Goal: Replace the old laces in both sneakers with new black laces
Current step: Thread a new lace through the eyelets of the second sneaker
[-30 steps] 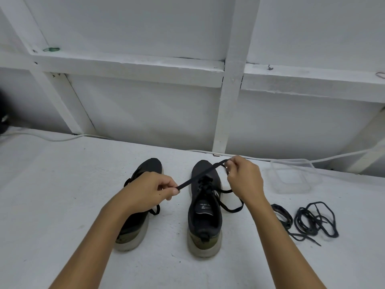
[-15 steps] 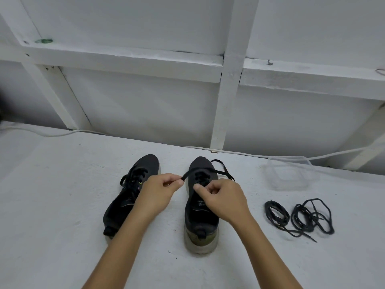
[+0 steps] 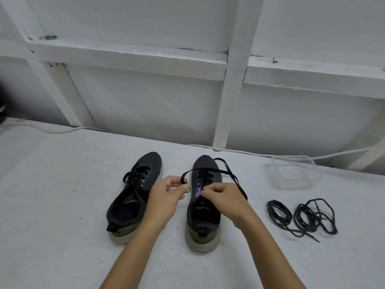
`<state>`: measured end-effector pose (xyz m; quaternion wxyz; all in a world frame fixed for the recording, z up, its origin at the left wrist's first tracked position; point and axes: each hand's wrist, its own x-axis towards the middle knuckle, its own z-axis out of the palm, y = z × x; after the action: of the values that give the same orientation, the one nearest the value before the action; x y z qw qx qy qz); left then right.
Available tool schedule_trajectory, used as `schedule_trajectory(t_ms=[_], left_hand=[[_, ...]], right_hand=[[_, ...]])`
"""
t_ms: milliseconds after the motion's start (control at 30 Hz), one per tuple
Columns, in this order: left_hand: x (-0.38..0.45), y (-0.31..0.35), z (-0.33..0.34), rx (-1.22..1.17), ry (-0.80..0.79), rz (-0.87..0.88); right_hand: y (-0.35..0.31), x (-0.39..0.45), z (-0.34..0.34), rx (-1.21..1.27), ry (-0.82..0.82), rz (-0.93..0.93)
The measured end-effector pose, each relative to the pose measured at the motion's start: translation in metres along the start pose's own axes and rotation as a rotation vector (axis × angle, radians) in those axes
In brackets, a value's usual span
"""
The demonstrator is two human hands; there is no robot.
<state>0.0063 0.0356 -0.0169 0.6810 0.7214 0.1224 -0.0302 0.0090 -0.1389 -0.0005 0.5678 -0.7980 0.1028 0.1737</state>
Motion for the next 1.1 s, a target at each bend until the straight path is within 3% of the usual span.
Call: schedule_trajectory(t_ms=[500,600,700,867,1000,1100], left_hand=[[-0.002,-0.01,0.011,0.075,-0.056,0.128],[-0.004,-0.011,0.01,0.198,-0.045,0.167],[-0.005,-0.01,0.009,0.349,-0.057,0.225],[-0.008,-0.012,0.007,0.375,-0.077,0.246],[-0.01,-0.017,0.001,0.317,-0.186,0.319],[-0.008,-0.021,-0.004,0.304,-0.171,0.279]], right_hand=[[0.005,-0.001,-0.002,0.102,-0.037,-0.023],[0.006,0.001,-0.003,0.102,-0.044,-0.03],[0.008,0.0,-0.005,0.071,-0.061,-0.056],[0.012,0.001,-0.006,0.052,-0.068,-0.107],[0.017,0.004,-0.006,-0.054,-0.051,-0.162],[0.022,0.005,-0.005,-0.142,0.028,-0.227]])
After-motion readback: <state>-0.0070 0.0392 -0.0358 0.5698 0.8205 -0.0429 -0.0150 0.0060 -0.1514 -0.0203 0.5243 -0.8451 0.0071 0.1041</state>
